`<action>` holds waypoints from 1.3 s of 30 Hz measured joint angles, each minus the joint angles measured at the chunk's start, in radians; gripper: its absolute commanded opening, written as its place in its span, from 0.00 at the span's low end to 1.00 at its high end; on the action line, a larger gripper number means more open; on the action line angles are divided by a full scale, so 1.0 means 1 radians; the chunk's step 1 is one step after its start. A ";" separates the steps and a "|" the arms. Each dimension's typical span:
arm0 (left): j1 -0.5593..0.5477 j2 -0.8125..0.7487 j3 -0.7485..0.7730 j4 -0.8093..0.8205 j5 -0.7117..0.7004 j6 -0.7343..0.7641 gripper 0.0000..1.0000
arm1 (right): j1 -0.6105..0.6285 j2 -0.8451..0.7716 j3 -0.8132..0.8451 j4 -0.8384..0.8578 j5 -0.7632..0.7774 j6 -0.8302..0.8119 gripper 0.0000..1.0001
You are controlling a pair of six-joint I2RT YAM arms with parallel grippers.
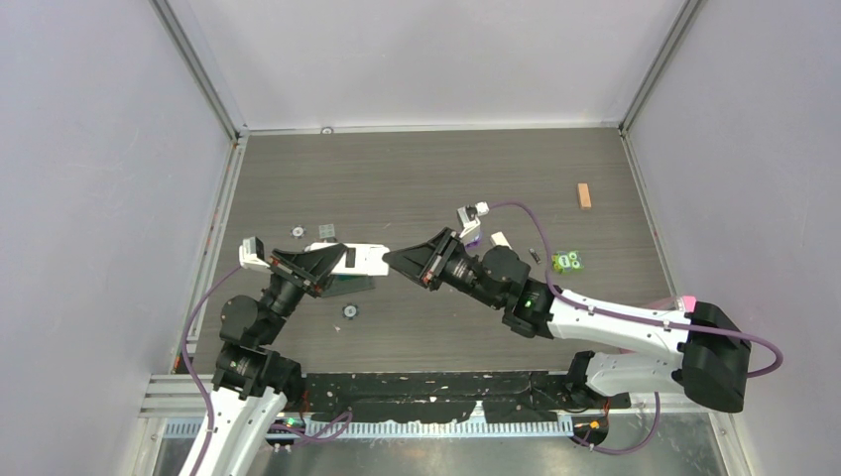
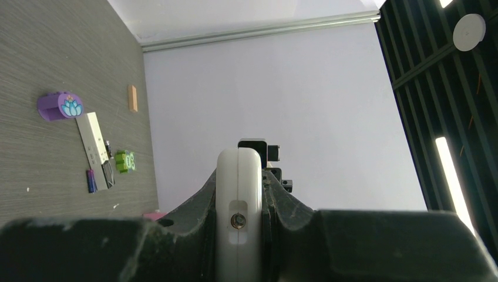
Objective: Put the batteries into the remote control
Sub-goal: Load the battery cover into the remote control.
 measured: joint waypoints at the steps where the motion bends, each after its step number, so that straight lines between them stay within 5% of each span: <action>1: 0.000 0.000 0.000 0.000 0.001 0.000 0.00 | 0.000 0.000 0.003 -0.001 -0.001 -0.004 0.06; 39: 0.002 0.010 0.000 -0.014 0.021 0.017 0.00 | -0.038 0.038 0.033 -0.004 -0.047 -0.018 0.05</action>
